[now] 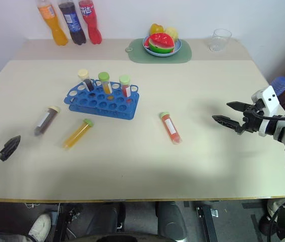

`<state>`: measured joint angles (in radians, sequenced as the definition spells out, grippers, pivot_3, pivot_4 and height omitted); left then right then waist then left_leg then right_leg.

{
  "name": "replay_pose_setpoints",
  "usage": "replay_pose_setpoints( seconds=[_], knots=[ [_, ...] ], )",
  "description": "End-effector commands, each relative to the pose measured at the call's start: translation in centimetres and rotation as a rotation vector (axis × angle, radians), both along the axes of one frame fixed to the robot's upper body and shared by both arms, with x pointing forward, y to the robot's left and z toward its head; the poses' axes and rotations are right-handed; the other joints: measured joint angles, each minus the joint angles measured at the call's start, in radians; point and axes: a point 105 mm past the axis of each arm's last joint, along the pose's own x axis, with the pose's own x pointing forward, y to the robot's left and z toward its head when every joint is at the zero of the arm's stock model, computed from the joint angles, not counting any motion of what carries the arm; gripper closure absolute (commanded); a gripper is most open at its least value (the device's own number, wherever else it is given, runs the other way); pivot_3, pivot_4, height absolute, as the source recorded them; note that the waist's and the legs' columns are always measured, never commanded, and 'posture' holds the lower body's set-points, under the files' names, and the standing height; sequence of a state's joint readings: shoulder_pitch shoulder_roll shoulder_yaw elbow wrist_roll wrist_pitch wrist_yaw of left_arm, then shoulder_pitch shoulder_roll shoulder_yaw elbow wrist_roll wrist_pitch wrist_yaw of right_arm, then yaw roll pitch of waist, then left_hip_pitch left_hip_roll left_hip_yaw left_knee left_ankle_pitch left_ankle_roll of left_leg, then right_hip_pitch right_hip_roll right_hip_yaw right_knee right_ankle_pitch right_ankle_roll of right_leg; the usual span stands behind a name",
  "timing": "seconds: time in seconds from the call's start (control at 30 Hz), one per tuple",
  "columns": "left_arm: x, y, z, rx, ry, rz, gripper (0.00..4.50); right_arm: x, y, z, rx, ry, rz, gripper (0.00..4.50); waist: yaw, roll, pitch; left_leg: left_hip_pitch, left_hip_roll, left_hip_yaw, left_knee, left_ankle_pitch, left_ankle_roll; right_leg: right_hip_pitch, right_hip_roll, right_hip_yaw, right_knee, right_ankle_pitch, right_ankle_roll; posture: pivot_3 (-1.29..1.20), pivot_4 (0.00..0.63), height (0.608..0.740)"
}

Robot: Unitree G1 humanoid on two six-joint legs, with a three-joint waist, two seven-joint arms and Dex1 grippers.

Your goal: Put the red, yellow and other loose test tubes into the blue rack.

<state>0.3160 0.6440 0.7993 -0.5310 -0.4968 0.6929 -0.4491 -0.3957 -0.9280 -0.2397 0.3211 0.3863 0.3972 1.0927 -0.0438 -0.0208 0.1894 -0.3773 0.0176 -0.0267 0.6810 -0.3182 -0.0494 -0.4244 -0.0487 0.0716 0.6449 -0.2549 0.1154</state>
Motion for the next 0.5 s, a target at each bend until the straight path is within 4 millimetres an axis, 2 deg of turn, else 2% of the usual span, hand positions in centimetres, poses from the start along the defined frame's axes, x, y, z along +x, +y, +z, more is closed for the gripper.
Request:
replay_pose_setpoints(
  seconds=[0.03, 0.27, 0.33, 0.43, 0.5],
  knots=[
    [0.2, -0.2, 0.5, 0.016, -0.022, 0.001, 0.03, 0.2, 0.1, 1.3, -0.016, -0.05, 0.004, 0.0, 0.0, 0.0, 0.0, 0.0, 0.0, 0.0, 0.0, 0.0, 0.0, 0.0, 0.0, 0.0, 0.0, 0.0, 0.0, 0.0, 0.15, 0.734],
    [0.8, -0.2, 1.2, 0.009, -0.063, 0.008, 0.03, 1.0, 0.5, 1.4, -0.054, -0.06, -0.026, 0.0, -0.001, 0.0, 0.0, 0.0, 0.0, 0.0, 0.0, 0.0, 0.0, 0.0, 0.0, 0.0, 0.0, 0.0, 0.0, 0.0, 0.15, 0.734],
    [1.1, -0.7, 1.5, 0.009, -0.077, -0.012, 0.03, 1.2, 1.0, 1.8, -0.032, -0.062, -0.026, 0.0, 0.0, 0.0, 0.0, 0.0, 0.0, 0.0, 0.0, 0.0, 0.0, 0.0, 0.0, 0.0, 0.0, 0.0, 0.0, 0.0, 0.15, 0.734],
    [2.0, -2.3, 2.2, -0.002, -0.115, -0.077, 0.03, 1.5, 2.1, 2.4, -0.028, -0.052, -0.029, 0.0, 0.0, 0.0, 0.0, 0.0, 0.0, 0.0, 0.0, 0.0, 0.0, 0.0, 0.0, 0.0, 0.0, 0.0, 0.0, 0.0, 0.15, 0.734],
    [2.9, -4.4, 2.6, -0.023, -0.145, -0.154, 0.03, 1.5, 3.0, 2.4, -0.077, -0.013, -0.03, 0.0, 0.0, 0.0, 0.0, 0.0, 0.0, 0.0, 0.0, 0.0, 0.0, 0.0, 0.0, 0.0, 0.0, 0.0, 0.0, 0.0, 0.15, 0.734]
  ],
)
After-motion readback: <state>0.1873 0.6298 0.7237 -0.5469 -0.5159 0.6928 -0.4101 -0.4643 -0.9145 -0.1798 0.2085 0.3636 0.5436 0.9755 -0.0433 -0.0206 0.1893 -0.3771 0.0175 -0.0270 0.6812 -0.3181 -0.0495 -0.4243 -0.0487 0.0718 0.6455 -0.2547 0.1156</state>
